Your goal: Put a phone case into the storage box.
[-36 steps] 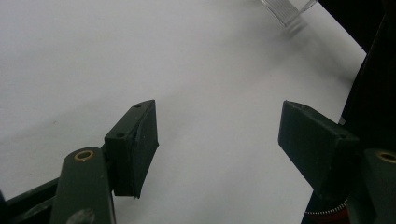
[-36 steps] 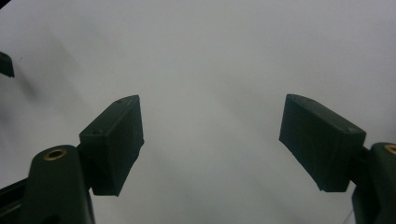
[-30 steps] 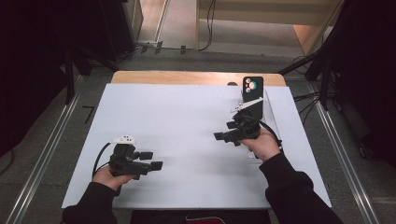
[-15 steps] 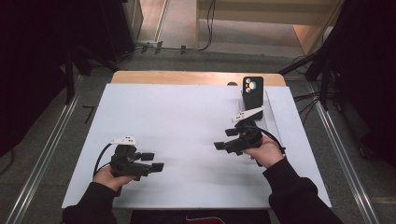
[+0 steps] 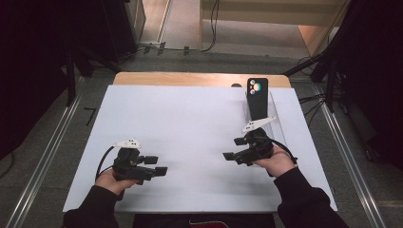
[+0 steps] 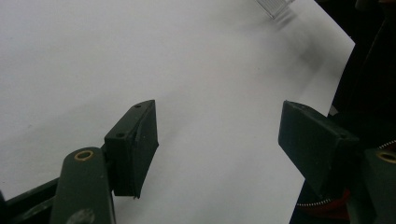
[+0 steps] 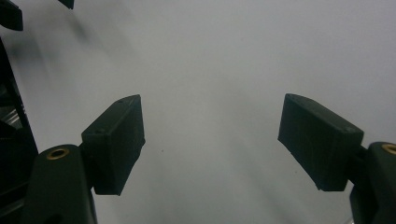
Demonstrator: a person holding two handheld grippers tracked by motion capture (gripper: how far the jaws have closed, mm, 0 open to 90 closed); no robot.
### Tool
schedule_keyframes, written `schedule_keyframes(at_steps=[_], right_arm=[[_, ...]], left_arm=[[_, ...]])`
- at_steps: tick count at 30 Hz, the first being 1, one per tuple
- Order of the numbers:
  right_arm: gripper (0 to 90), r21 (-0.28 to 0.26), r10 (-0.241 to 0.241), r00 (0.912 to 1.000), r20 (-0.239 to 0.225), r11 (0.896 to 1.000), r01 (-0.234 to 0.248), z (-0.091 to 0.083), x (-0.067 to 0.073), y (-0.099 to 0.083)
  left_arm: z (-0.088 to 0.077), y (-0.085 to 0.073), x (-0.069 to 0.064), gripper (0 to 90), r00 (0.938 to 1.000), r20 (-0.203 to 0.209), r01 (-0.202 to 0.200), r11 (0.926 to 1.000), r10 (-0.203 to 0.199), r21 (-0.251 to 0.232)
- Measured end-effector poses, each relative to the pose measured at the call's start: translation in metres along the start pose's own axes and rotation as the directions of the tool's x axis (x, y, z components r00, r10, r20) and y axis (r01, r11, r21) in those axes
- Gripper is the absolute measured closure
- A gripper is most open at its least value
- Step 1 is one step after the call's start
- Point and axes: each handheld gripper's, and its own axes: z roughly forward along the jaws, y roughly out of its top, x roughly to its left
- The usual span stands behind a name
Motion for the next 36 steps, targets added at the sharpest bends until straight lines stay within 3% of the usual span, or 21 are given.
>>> schedule_keyframes(at_steps=[36], right_arm=[[20.5,0.042,0.051,0.9987,0.002,0.998,-0.051,-0.017,-0.005,-0.057]], left_arm=[[0.004,-0.002,-0.004,28.5,0.9993,0.026,-0.027,0.9992,0.027,0.030]])
